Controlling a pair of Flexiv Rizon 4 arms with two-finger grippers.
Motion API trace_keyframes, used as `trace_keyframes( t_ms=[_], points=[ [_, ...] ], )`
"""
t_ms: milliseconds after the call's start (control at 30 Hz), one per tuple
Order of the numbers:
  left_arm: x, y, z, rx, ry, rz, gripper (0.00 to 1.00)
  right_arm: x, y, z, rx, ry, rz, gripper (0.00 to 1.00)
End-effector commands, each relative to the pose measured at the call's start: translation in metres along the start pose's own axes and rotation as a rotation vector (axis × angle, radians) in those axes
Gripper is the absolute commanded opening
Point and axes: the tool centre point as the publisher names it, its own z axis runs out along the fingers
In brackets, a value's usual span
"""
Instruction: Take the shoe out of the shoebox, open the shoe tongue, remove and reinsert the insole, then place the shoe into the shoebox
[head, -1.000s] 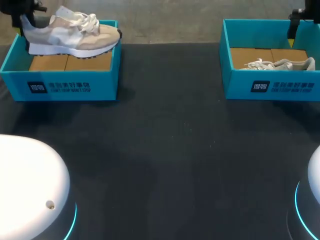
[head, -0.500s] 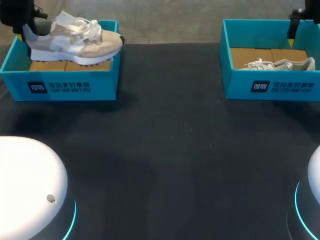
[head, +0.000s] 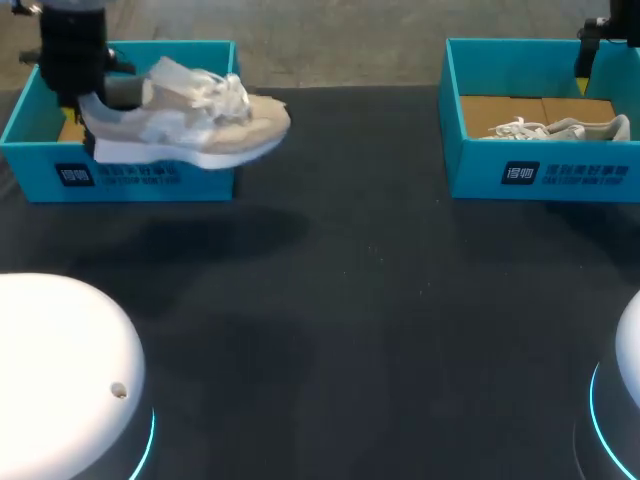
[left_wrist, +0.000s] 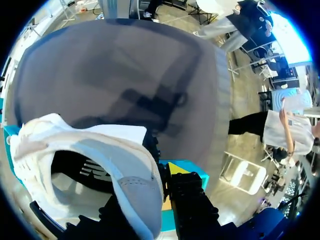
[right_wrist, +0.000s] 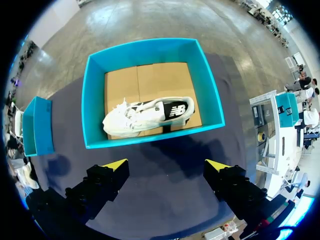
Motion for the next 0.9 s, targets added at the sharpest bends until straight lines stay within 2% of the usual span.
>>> trace_keyframes(
  t_ms=[33, 267, 667, 867, 900],
  points=[
    [-0.012, -0.02, 0.011, -0.229, -0.007, 0.006, 0.0, 0.0, 0.0, 0.0, -0.001, -0.001, 0.001, 1.0],
    [-0.037, -0.052, 0.023, -0.207, -0.023, 0.067, 0.0, 0.0, 0.0, 0.0, -0.001, -0.001, 0.001, 1.0],
    [-0.072, -0.074, 0.045, -0.174, -0.06, 0.126, 0.0, 0.0, 0.0, 0.0, -0.001, -0.001, 0.001, 1.0],
    [-0.088, -0.092, 0.06, -0.157, -0.067, 0.149, 0.0, 0.0, 0.0, 0.0, -0.001, -0.001, 0.001, 1.0],
    [-0.094, -0.095, 0.067, -0.145, -0.061, 0.153, 0.0, 0.0, 0.0, 0.0, -0.001, -0.001, 0.001, 1.0]
  ],
)
